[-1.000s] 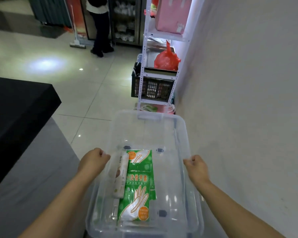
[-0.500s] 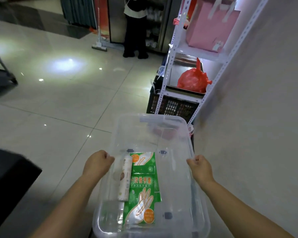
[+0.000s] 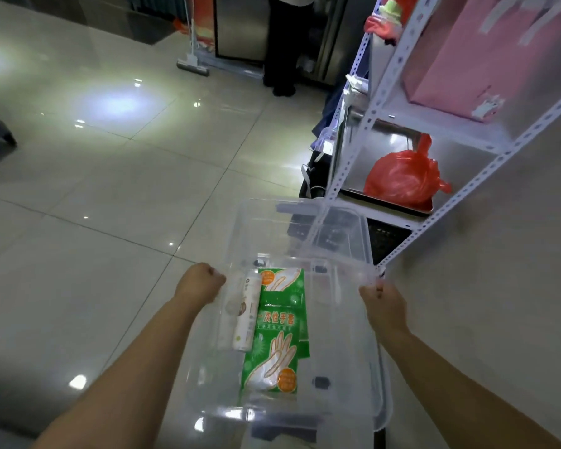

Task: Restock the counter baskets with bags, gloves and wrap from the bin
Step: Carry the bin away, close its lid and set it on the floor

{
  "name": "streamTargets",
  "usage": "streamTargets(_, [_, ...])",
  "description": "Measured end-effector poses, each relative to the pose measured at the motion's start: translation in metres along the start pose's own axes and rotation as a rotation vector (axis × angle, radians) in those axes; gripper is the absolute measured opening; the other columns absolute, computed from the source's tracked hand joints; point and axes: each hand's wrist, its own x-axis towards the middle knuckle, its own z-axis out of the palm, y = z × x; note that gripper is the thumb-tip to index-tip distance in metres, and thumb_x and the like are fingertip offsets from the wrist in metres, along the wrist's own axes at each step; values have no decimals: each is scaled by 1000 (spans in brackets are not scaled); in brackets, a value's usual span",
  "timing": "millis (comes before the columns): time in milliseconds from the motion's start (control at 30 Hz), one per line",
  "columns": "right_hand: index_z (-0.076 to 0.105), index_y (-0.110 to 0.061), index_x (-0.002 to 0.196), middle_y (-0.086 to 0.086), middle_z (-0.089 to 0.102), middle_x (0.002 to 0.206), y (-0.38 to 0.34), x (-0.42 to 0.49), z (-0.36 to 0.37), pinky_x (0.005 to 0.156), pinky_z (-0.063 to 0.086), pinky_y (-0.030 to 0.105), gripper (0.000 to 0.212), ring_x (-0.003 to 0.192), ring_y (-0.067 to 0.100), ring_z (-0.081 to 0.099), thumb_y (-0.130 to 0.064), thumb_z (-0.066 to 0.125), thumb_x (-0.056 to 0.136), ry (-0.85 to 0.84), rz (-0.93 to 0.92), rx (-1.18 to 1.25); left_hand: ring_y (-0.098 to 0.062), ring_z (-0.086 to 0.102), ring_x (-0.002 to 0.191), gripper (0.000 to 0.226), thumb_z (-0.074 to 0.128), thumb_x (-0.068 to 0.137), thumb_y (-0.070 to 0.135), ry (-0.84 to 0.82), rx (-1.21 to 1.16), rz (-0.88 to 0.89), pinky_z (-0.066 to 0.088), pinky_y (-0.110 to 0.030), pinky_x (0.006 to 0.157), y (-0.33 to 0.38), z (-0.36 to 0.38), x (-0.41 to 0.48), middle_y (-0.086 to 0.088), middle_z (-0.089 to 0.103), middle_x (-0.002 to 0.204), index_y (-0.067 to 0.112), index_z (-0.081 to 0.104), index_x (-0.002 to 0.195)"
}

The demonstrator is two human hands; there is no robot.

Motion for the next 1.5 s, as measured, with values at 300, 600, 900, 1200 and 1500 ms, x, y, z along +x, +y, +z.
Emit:
streamTargets(300, [42, -18, 65, 0, 47, 63, -128, 171, 95, 53, 34, 30, 25, 56, 14, 42, -17, 58, 84, -209, -124, 6, -23, 56, 58, 10, 59, 82, 8, 128, -96, -116, 52, -36, 66, 65, -70, 135, -11, 58, 67, 2, 59, 73])
streamTargets(600, [45, -17, 67, -1, 49, 65, -269, 298, 215, 50, 34, 26, 24, 58, 12, 45, -18, 63, 84, -303, -228, 11, -21, 58, 52, 20, 61, 83, 12, 256, -133, -130, 53, -31, 60, 97, -161, 290, -9, 60, 60, 7, 59, 63])
streamTargets(900, [46, -21, 67, -5, 51, 68, -390, 396, 313, 51, 32, 21, 25, 60, 7, 48, -20, 66, 83, -208, -181, 26, -18, 59, 49, 20, 62, 82, 13, 202, -33, -60, 47, -24, 52, 159, -255, 483, -6, 62, 58, 14, 57, 63])
streamTargets(1200, [46, -22, 70, -2, 52, 69, -439, 521, 344, 55, 38, 24, 23, 64, 14, 50, -19, 66, 82, -130, -35, 52, -17, 58, 45, 21, 62, 79, 16, 98, 116, 35, 45, -25, 54, 262, -254, 660, -4, 61, 51, 5, 63, 61])
streamTargets(1500, [53, -12, 83, 2, 55, 75, -470, 704, 359, 72, 50, 34, 15, 72, 19, 56, -23, 63, 85, -136, 74, -1, -15, 58, 43, 23, 60, 78, 15, -18, 196, 18, 44, -22, 51, 380, -204, 820, -2, 61, 50, 11, 58, 55])
